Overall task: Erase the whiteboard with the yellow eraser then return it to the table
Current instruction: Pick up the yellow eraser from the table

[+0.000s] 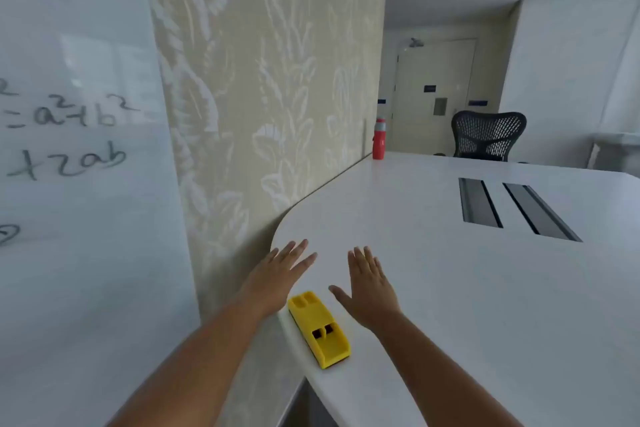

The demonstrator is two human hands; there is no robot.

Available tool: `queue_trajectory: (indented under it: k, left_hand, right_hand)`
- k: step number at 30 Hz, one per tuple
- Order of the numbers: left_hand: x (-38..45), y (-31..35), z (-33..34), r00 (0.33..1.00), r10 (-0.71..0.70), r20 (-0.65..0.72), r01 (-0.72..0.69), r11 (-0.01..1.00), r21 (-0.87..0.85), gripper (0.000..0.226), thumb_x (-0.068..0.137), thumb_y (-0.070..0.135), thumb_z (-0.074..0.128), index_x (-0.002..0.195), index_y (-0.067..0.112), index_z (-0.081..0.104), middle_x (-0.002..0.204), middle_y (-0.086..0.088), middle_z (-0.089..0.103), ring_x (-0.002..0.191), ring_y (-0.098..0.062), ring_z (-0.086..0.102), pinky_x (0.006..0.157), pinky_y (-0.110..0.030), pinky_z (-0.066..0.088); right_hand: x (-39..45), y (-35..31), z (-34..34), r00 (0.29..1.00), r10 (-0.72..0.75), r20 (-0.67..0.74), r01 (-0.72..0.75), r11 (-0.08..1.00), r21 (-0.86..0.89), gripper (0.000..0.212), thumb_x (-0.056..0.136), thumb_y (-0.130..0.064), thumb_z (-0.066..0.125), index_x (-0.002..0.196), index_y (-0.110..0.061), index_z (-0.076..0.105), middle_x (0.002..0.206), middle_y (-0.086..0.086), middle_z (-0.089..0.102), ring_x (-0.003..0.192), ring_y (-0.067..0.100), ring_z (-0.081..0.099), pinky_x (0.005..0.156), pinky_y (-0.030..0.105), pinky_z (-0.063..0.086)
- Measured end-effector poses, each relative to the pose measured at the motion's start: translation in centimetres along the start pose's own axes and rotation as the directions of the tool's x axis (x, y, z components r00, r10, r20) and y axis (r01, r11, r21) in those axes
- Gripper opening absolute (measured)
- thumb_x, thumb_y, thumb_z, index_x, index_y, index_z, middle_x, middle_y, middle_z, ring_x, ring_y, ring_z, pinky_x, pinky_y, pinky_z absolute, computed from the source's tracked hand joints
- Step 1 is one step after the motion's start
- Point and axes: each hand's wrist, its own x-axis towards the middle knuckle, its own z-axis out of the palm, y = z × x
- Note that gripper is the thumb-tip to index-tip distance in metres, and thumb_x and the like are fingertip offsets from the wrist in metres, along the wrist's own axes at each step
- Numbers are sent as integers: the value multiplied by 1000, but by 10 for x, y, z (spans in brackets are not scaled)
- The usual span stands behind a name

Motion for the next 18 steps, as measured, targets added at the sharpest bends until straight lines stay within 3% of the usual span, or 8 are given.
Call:
queue_trajectory:
  k: [4, 7, 9, 12, 18]
  left_hand:
    - [-6, 13, 23, 985, 76, 156, -73, 997, -24, 89, 83, -16, 38, 150, 31, 0, 158, -1, -15, 144, -21, -11, 116, -37, 3]
    - [-7, 18, 30, 968, 66, 241, -59, 998, -35, 83, 86, -14, 37, 150, 28, 6, 159, -2, -7, 145, -22, -8, 117, -37, 4]
    - [-7, 19, 35, 968, 36, 249, -21, 998, -64, 81, 87, -12, 38, 150, 27, 6, 159, -1, -3, 145, -21, -6, 117, -36, 4]
    - [-2, 18, 39, 971, 48, 236, -23, 994, -110, 77, 88, -9, 39, 150, 27, 10, 159, 1, 4, 145, -19, 0, 117, -34, 6]
    - [5, 10, 35, 972, 65, 228, -40, 993, -115, 66, 90, 2, 47, 148, 20, 20, 157, -3, 19, 141, -21, 22, 114, -32, 21]
  right_hand:
    - [-10, -13, 23, 988, 16, 152, -20, 999, 26, 68, 96, -53, 21, 145, -8, 13, 156, 10, 15, 144, 23, 2, 117, 37, -1]
    - [-13, -24, 22, 978, 105, 182, -94, 993, -67, 58, 96, -52, 18, 132, -13, 42, 132, 9, 55, 129, 25, 42, 116, 45, 8]
    - [-15, -31, 20, 976, 144, 162, -123, 984, -131, 58, 95, -55, 17, 123, -16, 50, 118, 6, 64, 116, 24, 54, 113, 49, 13]
    - [-17, -41, 22, 976, 137, 172, -116, 985, -131, 66, 90, -64, 17, 127, -17, 46, 124, 5, 60, 120, 25, 50, 111, 52, 15]
    - [-13, -56, 23, 947, 141, 290, -145, 989, -9, 87, 78, -75, 33, 144, -20, 18, 143, 7, 39, 128, 30, 39, 101, 50, 30]
